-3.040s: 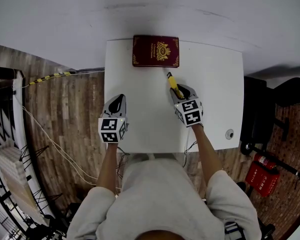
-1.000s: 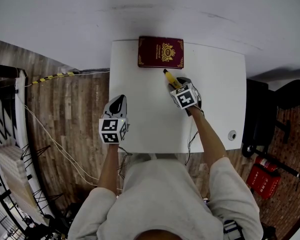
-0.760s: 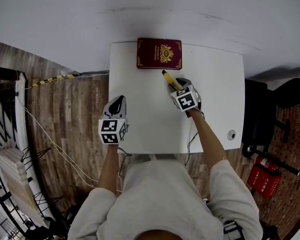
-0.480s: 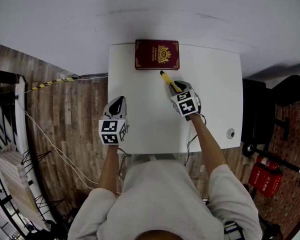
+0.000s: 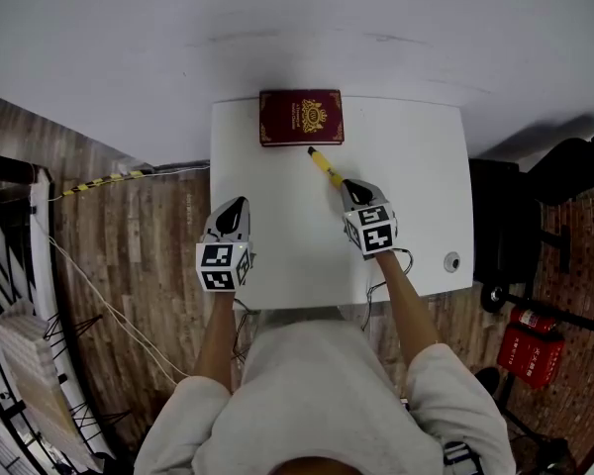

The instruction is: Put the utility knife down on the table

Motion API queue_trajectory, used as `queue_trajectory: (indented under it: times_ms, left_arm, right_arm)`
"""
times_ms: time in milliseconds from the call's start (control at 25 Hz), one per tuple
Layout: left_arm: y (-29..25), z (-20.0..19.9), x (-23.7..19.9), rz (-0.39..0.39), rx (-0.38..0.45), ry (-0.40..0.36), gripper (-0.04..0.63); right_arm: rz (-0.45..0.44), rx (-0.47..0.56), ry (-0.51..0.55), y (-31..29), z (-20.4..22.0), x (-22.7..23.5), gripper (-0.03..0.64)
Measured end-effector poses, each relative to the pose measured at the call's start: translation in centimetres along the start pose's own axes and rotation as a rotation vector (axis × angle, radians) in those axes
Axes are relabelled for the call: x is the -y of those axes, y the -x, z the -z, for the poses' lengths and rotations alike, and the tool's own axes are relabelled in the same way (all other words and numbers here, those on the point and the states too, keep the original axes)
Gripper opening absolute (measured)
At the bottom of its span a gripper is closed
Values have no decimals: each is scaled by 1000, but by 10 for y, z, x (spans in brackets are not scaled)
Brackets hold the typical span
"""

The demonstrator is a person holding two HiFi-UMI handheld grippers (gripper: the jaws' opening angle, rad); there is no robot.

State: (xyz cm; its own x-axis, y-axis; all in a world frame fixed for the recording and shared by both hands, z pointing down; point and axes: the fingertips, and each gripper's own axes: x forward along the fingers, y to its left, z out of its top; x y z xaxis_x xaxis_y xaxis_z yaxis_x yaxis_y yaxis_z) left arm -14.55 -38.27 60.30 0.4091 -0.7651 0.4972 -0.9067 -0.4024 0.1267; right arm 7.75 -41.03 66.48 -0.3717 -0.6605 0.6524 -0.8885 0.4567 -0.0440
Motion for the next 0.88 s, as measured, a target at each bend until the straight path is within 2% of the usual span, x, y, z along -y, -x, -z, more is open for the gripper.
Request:
queue_trajectory:
  times_ms: [240,680,880]
  left_arm:
    - [11,-18,4,-8,39,-24,6]
    - [30,-78,13,-15,155,-82,6]
    - [38,-99,17,-19,198,-100,6]
  right_arm:
    - [10,81,-10,36,-14,-2,-2]
    - [77,289,-2,101,-82,4,-2]
    - [106,343,-4,120,-99,15,-2]
